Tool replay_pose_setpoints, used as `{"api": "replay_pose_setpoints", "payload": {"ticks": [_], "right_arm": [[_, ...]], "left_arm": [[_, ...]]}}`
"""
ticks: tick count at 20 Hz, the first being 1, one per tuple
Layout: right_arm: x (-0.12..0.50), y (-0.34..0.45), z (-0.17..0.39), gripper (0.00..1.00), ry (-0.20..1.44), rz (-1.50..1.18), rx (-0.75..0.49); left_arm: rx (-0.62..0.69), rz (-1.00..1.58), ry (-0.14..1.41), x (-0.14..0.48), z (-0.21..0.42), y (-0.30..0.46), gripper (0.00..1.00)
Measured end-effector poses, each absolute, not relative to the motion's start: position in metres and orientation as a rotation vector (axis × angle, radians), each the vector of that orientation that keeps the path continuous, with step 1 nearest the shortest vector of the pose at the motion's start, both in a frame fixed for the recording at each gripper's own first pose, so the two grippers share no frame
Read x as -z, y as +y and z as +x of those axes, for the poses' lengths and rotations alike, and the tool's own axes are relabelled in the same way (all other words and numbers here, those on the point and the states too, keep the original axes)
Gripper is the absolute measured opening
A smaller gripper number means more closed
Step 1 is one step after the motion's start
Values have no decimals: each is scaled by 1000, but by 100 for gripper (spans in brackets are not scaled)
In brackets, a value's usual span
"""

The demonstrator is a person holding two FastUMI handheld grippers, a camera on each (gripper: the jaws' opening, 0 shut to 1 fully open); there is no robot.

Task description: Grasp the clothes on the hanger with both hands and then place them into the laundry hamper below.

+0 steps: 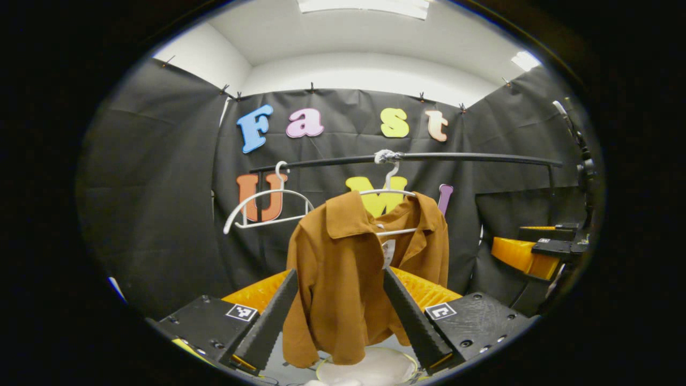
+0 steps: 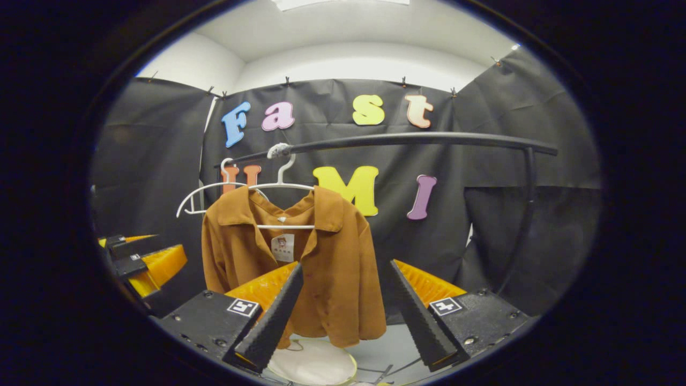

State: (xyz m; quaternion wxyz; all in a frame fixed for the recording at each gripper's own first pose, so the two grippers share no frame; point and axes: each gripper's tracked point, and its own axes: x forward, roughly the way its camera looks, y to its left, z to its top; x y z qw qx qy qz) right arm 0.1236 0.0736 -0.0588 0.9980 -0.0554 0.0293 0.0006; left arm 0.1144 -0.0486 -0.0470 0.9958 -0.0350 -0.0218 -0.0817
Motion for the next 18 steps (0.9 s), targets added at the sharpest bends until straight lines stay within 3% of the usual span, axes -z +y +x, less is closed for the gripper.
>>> {"api": "replay_pose_setpoints", "payload": {"ticks": [5, 6, 8, 11, 18], "right_arm": [[78, 83, 198, 96, 87, -135, -59], [83, 83, 213, 96, 101, -132, -69], [92, 84, 240, 95, 120, -126, -86], [98, 90, 274, 95, 138, -119, -120], [107, 110, 324, 94, 161, -80, -149]], "left_arm": [[180, -82, -71, 51, 172, -87, 100], [180, -74, -70, 53, 184, -93, 95], [177, -47, -67, 57, 207, -101, 100], [177, -47, -73, 57, 238, -115, 98], [84, -17, -61, 63, 273, -102, 96]]}}
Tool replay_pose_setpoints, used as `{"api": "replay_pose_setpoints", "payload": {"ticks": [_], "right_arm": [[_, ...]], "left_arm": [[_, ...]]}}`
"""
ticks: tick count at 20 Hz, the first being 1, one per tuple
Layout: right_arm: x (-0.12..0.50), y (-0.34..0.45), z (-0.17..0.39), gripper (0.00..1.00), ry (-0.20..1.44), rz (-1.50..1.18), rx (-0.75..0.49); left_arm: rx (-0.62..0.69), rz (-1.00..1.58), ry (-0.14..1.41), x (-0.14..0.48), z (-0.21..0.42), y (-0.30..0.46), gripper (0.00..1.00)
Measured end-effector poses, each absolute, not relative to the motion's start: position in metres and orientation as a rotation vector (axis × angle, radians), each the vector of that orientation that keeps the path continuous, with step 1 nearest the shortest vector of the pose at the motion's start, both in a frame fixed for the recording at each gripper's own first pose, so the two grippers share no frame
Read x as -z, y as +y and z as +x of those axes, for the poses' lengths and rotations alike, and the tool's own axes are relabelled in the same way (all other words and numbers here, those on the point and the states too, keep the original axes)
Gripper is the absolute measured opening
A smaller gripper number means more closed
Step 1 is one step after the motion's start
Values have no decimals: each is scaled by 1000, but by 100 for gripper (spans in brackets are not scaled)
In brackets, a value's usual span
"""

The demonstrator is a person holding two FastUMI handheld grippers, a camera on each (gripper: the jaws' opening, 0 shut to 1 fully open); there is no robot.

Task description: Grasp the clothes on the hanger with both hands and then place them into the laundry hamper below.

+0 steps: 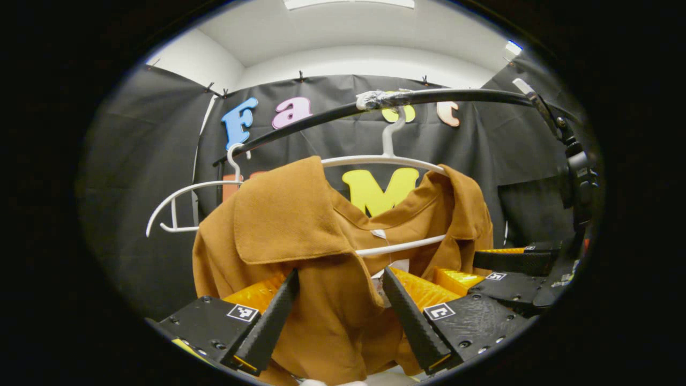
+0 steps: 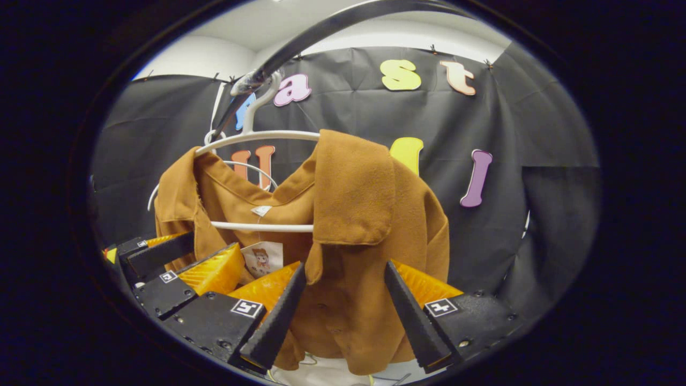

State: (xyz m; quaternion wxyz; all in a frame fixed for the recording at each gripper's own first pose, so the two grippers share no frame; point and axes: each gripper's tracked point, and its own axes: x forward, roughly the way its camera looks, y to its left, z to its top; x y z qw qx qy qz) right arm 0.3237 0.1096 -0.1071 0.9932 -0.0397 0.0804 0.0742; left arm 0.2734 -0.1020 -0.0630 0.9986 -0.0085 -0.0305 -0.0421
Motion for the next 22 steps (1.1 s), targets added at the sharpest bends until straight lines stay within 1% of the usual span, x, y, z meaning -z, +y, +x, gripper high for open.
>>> {"api": "replay_pose_setpoints", "payload": {"ticks": [1, 2, 3, 4, 5, 6, 7, 11, 12, 13, 14, 15, 16, 17, 18, 19, 20, 21, 22], "right_arm": [[108, 113, 328, 94, 173, -69, -146], [109, 119, 332, 90, 175, -56, -154], [109, 121, 333, 86, 176, -43, -160], [108, 127, 335, 83, 180, -27, -167], [111, 132, 336, 80, 195, -17, -179], [111, 137, 336, 83, 195, -3, -191], [109, 141, 337, 83, 187, 9, -195], [116, 118, 349, 83, 198, -20, -93], [115, 114, 349, 82, 194, -6, -79], [117, 109, 352, 78, 187, 17, -62], [116, 107, 355, 71, 178, 37, -55], [113, 106, 356, 54, 169, 48, -65], [113, 106, 357, 48, 163, 56, -79], [113, 106, 357, 34, 161, 68, -104], [111, 100, 357, 29, 157, 83, -102], [110, 95, 359, 16, 154, 92, -105], [111, 98, 359, 10, 161, 101, -139], [113, 99, 359, 5, 173, 118, -165], [112, 102, 359, 4, 184, 139, -205]], "left_arm": [[73, -8, -67, 61, 276, -100, 99], [59, -2, -66, 63, 278, -95, 99], [49, 0, -69, 63, 280, -92, 94], [43, -10, -71, 62, 281, -88, 89], [43, -24, -69, 62, 282, -86, 89], [45, -33, -73, 61, 282, -83, 89], [46, -32, -77, 60, 283, -82, 89], [33, 10, -63, 69, 289, -76, 93], [38, -5, -63, 70, 290, -79, 91], [42, -18, -63, 68, 289, -81, 91], [41, -22, -60, 68, 291, -82, 90], [33, -20, -56, 67, 293, -79, 89], [23, -21, -46, 70, 292, -76, 76], [23, -21, -42, 71, 294, -74, 63], [8, -10, -35, 72, 294, -68, 50], [8, -7, -33, 73, 295, -65, 37], [0, -15, -20, 74, 294, -62, 24], [20, -28, -12, 77, 294, -64, 11], [28, -37, -6, 75, 294, -65, 4]]}}
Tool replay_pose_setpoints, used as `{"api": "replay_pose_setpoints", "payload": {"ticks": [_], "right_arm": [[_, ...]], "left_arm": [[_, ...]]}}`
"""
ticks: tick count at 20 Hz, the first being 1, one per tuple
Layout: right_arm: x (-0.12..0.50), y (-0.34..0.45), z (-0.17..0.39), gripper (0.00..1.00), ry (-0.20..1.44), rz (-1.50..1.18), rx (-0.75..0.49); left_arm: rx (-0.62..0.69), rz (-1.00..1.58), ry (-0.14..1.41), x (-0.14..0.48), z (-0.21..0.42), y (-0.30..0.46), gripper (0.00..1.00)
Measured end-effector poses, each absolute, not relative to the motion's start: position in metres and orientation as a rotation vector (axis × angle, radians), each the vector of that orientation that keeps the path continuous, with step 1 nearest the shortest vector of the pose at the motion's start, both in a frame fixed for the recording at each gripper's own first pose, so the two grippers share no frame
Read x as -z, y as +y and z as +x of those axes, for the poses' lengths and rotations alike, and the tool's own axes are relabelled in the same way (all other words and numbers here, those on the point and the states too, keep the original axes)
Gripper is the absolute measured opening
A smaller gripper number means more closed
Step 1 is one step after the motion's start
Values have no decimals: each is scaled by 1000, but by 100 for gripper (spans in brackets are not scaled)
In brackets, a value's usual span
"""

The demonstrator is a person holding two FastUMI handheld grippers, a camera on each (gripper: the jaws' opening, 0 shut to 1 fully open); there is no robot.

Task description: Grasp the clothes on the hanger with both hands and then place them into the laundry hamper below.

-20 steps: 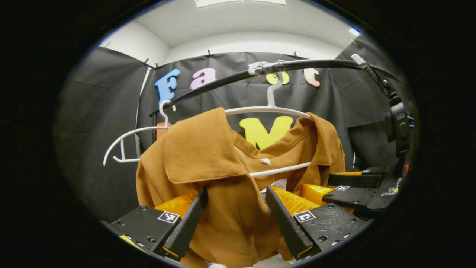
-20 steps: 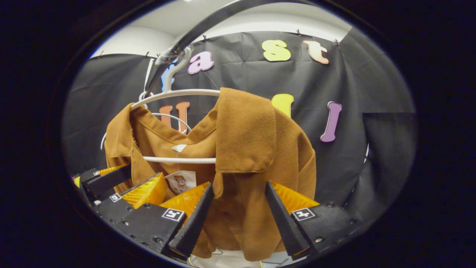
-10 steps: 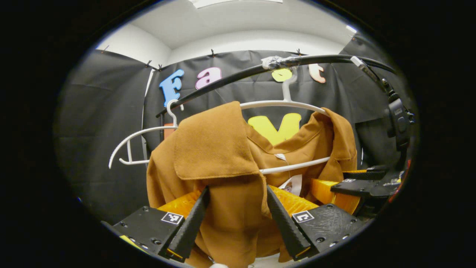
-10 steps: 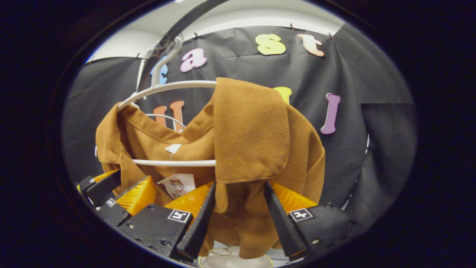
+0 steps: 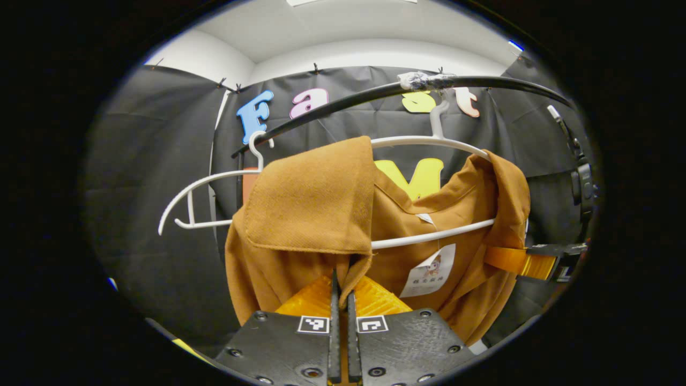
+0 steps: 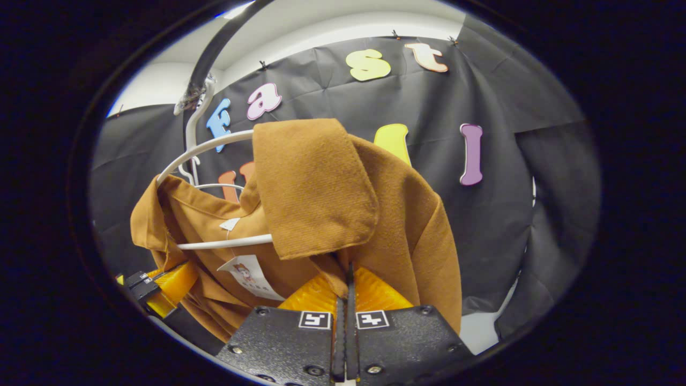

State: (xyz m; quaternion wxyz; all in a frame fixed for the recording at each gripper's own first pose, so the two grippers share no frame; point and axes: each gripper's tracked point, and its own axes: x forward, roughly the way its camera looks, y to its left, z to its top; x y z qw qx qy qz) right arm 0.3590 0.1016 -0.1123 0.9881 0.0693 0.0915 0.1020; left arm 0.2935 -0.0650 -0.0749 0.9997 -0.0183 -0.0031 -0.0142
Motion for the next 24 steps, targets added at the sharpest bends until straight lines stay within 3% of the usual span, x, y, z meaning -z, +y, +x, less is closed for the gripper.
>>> {"api": "replay_pose_setpoints", "payload": {"ticks": [2, 3, 6, 9, 10, 13, 14, 19, 20, 21, 23, 24], "right_arm": [[113, 102, 357, 4, 201, 151, -274], [112, 99, 358, 4, 205, 154, -290], [108, 90, 356, 4, 206, 178, -338], [98, 102, 346, 4, 187, 207, -470], [95, 101, 338, 5, 183, 218, -515], [77, 106, 320, 4, 163, 308, -639], [72, 104, 321, 4, 156, 342, -651], [47, 90, 315, 4, 118, 500, -712], [43, 85, 317, 4, 106, 521, -712], [39, 81, 319, 4, 94, 545, -710], [31, 72, 322, 4, 75, 593, -695], [27, 64, 325, 4, 59, 611, -675]], "left_arm": [[38, -38, 1, 77, 291, -65, 7], [45, -31, 4, 76, 289, -65, 0], [36, -1, 2, 76, 286, -60, 0], [15, -7, -7, 71, 282, -50, 5], [8, -7, -15, 67, 281, -45, 0], [-6, -21, -29, 59, 275, -30, 0], [-10, -28, -35, 55, 274, -26, 5], [-65, -52, -109, 27, 266, 3, 0], [-71, -63, -120, 21, 265, 8, 5], [-73, -74, -132, 16, 264, 12, 0], [-85, -89, -151, 7, 264, 24, 0], [-95, -94, -159, 3, 263, 31, 5]]}}
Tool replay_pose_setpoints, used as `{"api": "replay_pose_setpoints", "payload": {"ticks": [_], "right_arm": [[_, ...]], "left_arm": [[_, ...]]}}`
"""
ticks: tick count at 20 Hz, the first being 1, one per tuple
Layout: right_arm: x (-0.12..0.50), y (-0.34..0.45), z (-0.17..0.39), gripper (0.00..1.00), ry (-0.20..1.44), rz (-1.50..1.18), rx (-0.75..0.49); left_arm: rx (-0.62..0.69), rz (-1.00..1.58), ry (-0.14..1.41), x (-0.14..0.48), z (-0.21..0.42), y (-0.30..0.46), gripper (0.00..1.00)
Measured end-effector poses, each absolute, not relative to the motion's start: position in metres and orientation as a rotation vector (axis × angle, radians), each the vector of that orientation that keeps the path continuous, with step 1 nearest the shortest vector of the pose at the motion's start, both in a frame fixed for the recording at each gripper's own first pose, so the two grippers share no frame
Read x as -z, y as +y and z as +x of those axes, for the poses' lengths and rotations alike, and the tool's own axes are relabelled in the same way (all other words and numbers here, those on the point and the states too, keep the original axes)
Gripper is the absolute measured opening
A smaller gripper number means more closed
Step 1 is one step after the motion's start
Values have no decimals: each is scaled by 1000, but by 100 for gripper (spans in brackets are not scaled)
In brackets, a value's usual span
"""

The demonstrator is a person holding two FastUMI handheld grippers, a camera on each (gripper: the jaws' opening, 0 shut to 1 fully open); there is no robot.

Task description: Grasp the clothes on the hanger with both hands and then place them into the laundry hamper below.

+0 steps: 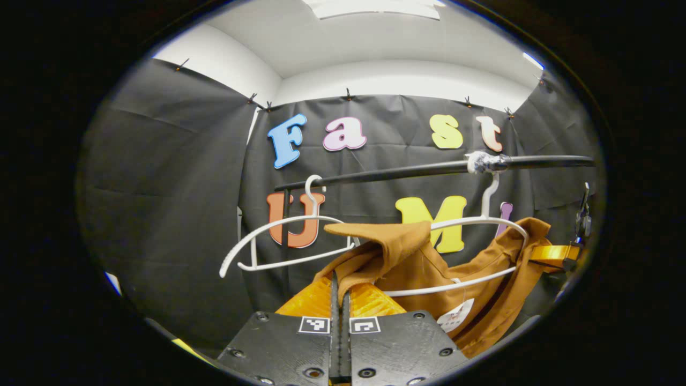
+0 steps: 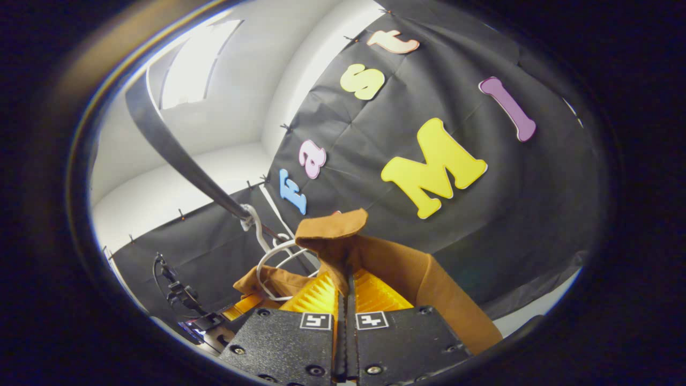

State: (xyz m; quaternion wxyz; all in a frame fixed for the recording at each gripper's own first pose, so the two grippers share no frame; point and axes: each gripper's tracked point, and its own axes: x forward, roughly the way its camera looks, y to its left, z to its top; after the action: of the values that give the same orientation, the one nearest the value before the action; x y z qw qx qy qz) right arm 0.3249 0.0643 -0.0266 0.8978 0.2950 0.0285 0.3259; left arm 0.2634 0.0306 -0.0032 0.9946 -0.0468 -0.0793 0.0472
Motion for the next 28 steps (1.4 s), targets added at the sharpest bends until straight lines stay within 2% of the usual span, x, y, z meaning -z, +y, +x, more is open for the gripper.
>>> {"api": "replay_pose_setpoints", "payload": {"ticks": [1, 2, 5, 6, 7, 8, 9, 12, 13, 14, 15, 16, 17, 18, 19, 20, 21, 22, 24, 25, 28], "right_arm": [[21, 56, 330, 4, 39, 628, -651], [18, 50, 333, 4, 23, 631, -625], [15, 26, 345, 3, -22, 607, -528], [18, 19, 350, 4, -26, 588, -490], [19, 14, 353, 3, -28, 575, -461], [19, 11, 356, 3, -29, 568, -441], [22, 9, 360, 3, -20, 553, -417], [26, 7, 366, 4, -13, 486, -382], [28, 6, 368, 4, -10, 467, -361], [31, 5, 371, 4, -4, 454, -348], [39, 3, 375, 3, 18, 435, -322], [42, 6, 377, 4, 24, 434, -325], [44, 6, 378, 4, 29, 434, -320], [48, 6, 379, 3, 39, 426, -307], [50, 8, 380, 4, 46, 420, -307], [57, 6, 383, 4, 62, 403, -289], [62, 9, 384, 4, 72, 394, -290], [64, 9, 382, 4, 86, 395, -289], [69, 15, 379, 4, 98, 412, -305], [77, 14, 377, 4, 111, 399, -303], [98, 8, 369, 4, 146, 417, -289]], "left_arm": [[-99, -107, -163, 0, 265, 35, 5], [-96, -126, -167, -2, 266, 37, 0], [-97, -124, -177, -6, 269, 43, 0], [-93, -130, -173, -6, 271, 45, 5], [-84, -146, -168, -5, 274, 44, 5], [-82, -163, -162, -4, 276, 47, 5], [-76, -178, -156, -3, 279, 50, 0], [-50, -253, -132, 3, 285, 59, 0], [-46, -272, -120, 7, 285, 63, 5], [-40, -291, -111, 13, 286, 67, 5], [-33, -318, -99, 18, 288, 68, 0], [-27, -346, -86, 24, 289, 68, 0], [-22, -367, -74, 30, 290, 69, 5], [-17, -388, -61, 38, 291, 70, 0], [-15, -411, -51, 43, 292, 71, 5], [-18, -430, -29, 51, 294, 73, 5], [-29, -449, 1, 63, 296, 77, 0], [-25, -480, 28, 75, 295, 77, 5], [-22, -490, 61, 93, 293, 78, 5], [-24, -478, 79, 101, 291, 76, 0], [9, -459, 111, 117, 284, 59, 0]]}}
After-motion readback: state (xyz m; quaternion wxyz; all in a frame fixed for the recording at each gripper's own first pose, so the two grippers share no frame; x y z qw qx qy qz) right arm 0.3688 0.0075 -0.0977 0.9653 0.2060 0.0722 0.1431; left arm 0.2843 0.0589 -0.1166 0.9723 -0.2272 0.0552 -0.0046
